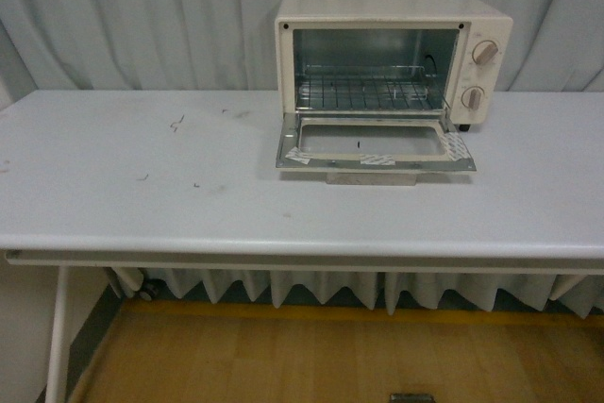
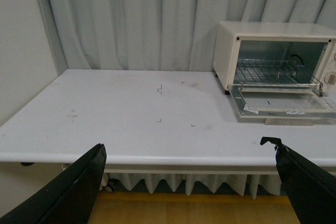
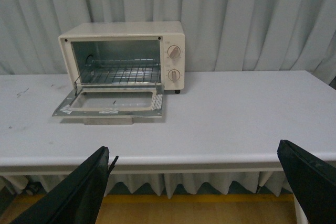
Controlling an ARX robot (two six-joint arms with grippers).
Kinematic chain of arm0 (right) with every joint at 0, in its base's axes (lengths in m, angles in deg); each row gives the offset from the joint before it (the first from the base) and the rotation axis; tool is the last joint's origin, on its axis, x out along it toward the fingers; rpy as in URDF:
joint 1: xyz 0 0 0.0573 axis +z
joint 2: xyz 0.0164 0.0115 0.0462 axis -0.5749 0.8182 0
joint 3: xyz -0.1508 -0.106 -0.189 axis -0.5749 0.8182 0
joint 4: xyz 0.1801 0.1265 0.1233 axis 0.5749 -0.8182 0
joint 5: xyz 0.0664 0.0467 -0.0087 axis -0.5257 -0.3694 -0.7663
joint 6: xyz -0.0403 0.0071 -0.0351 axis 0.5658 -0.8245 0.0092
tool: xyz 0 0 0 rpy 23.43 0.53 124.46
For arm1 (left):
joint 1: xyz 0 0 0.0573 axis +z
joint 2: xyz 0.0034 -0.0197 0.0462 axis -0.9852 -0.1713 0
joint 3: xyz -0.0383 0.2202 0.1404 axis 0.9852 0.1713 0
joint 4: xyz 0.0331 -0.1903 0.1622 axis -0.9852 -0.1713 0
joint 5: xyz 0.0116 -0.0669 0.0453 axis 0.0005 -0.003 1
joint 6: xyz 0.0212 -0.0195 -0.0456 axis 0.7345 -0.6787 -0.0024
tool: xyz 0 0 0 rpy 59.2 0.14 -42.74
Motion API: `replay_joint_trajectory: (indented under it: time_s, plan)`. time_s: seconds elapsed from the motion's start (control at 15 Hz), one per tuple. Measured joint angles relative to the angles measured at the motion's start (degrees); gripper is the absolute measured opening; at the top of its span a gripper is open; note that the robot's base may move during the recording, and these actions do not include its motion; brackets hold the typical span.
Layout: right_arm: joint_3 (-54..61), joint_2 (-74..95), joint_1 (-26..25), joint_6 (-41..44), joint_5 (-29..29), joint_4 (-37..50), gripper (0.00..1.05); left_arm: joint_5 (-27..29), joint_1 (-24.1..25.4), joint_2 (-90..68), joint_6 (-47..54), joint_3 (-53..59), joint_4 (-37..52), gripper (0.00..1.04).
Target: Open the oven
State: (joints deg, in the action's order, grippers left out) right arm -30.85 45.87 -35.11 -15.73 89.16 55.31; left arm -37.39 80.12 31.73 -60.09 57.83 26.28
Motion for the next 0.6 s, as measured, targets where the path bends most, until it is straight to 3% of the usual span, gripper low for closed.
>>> replay_joint_trajectory:
  time_s: [0.6]
  plan:
    - [0.0, 0.0, 0.0, 0.0, 0.0, 0.1, 0.98, 0.0, 0.0, 0.0, 0.0, 0.0, 0.1, 0.98]
